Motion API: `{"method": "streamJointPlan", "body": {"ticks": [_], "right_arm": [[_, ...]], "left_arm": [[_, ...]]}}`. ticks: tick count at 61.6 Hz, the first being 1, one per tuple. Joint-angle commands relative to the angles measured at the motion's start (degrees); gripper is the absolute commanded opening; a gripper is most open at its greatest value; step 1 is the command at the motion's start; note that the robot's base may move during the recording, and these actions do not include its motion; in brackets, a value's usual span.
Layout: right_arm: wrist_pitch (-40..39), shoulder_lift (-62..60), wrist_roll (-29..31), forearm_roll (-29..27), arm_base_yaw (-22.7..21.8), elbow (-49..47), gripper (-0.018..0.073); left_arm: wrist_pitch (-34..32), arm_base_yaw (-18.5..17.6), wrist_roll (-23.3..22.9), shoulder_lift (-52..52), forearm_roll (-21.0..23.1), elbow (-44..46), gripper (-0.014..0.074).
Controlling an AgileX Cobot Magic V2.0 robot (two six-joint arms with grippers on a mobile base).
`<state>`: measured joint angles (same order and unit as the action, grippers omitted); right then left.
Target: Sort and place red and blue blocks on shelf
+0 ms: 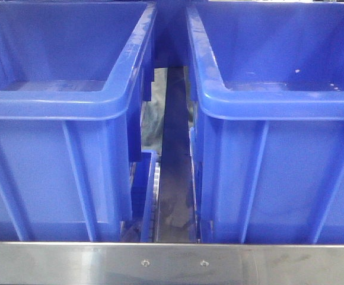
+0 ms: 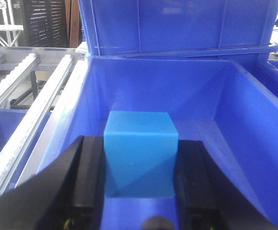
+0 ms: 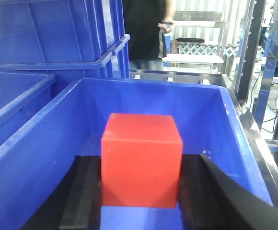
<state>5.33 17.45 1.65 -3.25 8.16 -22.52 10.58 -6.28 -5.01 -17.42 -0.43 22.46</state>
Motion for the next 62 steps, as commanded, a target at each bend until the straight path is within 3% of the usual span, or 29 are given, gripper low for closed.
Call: {"method": "streamJointPlan", "body": {"ticks": [1, 62], "right_arm": [[-5.3, 0.5, 0.5, 0.0, -0.2, -1.5, 0.0257], [-5.3, 0.5, 0.5, 0.0, -0.2, -1.5, 0.0257]], "left_arm": [[-5.0, -0.1, -0.1, -0.5, 0.4, 1.8, 0.0123], [-5.0, -0.1, -0.1, -0.5, 0.4, 1.8, 0.0123]]}}
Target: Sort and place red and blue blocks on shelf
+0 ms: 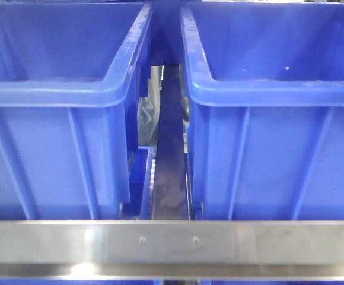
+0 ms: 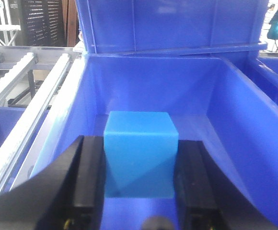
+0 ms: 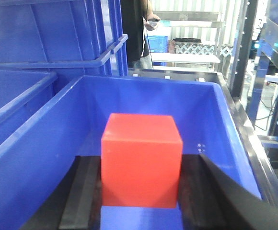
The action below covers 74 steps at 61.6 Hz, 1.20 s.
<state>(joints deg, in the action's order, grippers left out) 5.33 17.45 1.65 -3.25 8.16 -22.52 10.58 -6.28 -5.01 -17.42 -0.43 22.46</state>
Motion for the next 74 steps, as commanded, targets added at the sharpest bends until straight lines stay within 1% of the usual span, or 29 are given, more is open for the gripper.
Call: {"method": "streamJointPlan", "body": {"ticks": [1, 74], "right_arm": [[-5.3, 0.5, 0.5, 0.0, -0.2, -1.5, 0.0257], [-5.3, 0.5, 0.5, 0.0, -0.2, -1.5, 0.0257]], "left_arm": [[-5.0, -0.1, -0.1, -0.5, 0.4, 1.8, 0.0123], [-5.0, -0.1, -0.1, -0.5, 0.4, 1.8, 0.0123]]}}
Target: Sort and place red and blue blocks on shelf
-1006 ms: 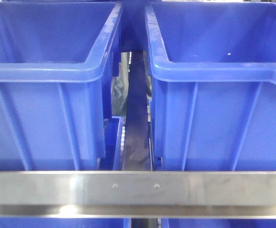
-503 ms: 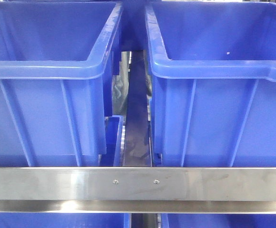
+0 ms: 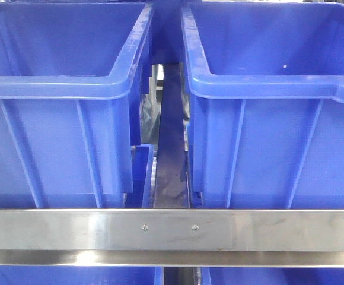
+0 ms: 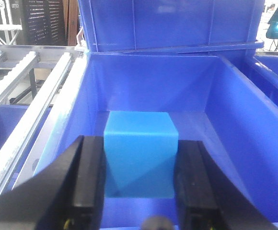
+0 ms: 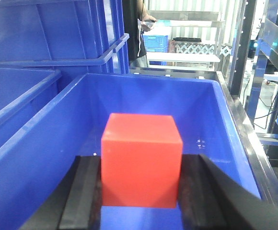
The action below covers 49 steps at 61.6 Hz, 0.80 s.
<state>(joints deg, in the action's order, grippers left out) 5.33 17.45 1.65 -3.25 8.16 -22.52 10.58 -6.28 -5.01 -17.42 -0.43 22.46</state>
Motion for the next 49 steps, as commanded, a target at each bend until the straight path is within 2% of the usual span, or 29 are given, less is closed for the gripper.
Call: {"method": "streamJointPlan", "body": {"ticks": [1, 49], "right_arm": [[-5.3, 0.5, 0.5, 0.0, -0.2, -1.5, 0.0257], [-5.3, 0.5, 0.5, -0.1, -0.2, -1.5, 0.0257]], "left_arm": [[-5.0, -0.1, -0.1, -0.5, 0.4, 1.8, 0.0123], [-5.5, -0.1, -0.1, -1.4, 0.4, 1.5, 0.0123]]}}
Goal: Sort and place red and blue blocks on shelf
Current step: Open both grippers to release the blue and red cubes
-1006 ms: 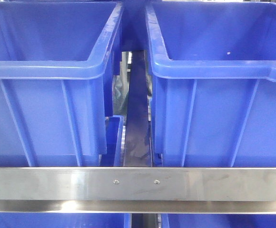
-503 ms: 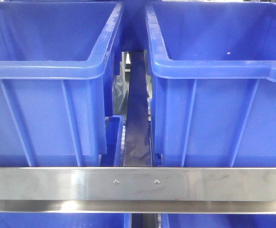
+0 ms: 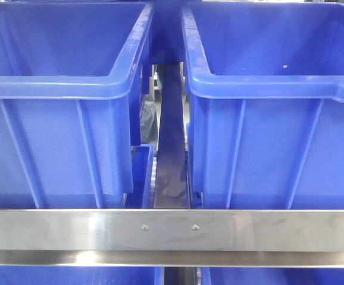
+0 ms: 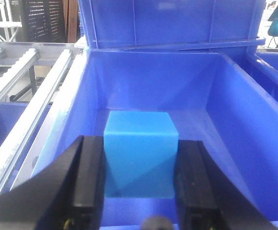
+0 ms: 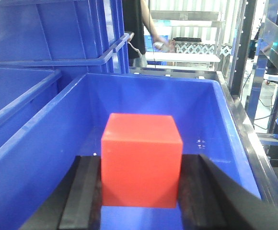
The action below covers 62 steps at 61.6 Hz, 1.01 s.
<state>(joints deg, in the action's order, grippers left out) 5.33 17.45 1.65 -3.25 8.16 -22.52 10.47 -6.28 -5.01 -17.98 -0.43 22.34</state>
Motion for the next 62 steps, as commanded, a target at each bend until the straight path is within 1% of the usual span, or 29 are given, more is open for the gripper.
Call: {"method": "streamJointPlan", "body": {"ticks": [1, 7, 9, 12, 14, 15, 16, 17, 19, 30, 37, 43, 51, 58, 62], "right_arm": [[-5.3, 0.5, 0.5, -0.1, -0.2, -1.5, 0.0257], [-5.3, 0.5, 0.5, -0.4, -0.2, -1.6, 0.025], [-5.3, 0.6, 0.5, -0.6, -0.2, -1.6, 0.0226], [-5.3, 0.6, 0.5, -0.8, -0.2, -1.8, 0.0176], [-5.3, 0.6, 0.5, -0.8, -0.2, -1.8, 0.0104], [-5.3, 0.7, 0.5, -0.8, -0.2, -1.8, 0.009], [-5.3, 0.7, 0.5, -0.8, -0.2, -1.8, 0.005], [-5.3, 0.7, 0.5, -0.8, -0.2, -1.8, 0.0041], [-5.3, 0.8, 0.5, -0.8, -0.2, -1.8, 0.0061], [-5.3, 3.7, 0.5, -0.8, -0.2, -3.5, 0.0057], [-5.3, 8.9, 0.5, -0.8, -0.1, -6.9, 0.0057], [-5.3, 15.2, 0.5, -0.8, -0.1, -10.0, 0.0057], [-8.2, 22.9, 0.5, -0.8, -0.1, -12.9, 0.0057], [-12.2, 28.6, 0.5, -0.8, -0.1, -14.0, 0.0057], [-14.0, 31.2, 0.5, -0.8, 0.4, -14.2, 0.0057]], "left_arm": [[-5.4, -0.1, -0.1, -0.9, 0.4, 1.7, 0.0123], [-6.8, -0.1, -0.1, -0.9, 0.1, 1.7, 0.0123], [-7.5, -0.1, -0.1, -0.9, 0.0, 1.7, 0.0123], [-8.3, -0.1, -0.1, -1.1, -0.3, 1.7, 0.0123], [-8.3, -0.1, -0.1, -1.4, -0.7, 1.9, 0.0123], [-8.2, -0.1, -0.1, -1.6, -0.7, 2.1, 0.0123], [-8.0, -0.1, -0.1, -1.7, -0.7, 2.3, 0.0123], [-7.9, -0.1, -0.1, -2.2, -0.7, 2.4, 0.0123], [-7.9, -0.1, -0.1, -3.0, -0.7, 3.0, 0.0123], [-7.9, -0.1, -0.1, -9.9, -0.7, 7.5, 0.0123], [-8.1, -0.1, -0.1, -16.0, -0.7, 10.7, 0.0123], [-10.0, -0.1, -0.1, -21.2, -0.7, 12.7, 0.0123], [-13.5, -0.2, -0.1, -27.4, -0.7, 14.3, 0.0123], [-16.2, -2.0, -0.1, -31.6, -0.7, 15.7, 0.0123], [-17.6, -4.1, -0.1, -34.1, -0.8, 16.3, 0.0123]]}}
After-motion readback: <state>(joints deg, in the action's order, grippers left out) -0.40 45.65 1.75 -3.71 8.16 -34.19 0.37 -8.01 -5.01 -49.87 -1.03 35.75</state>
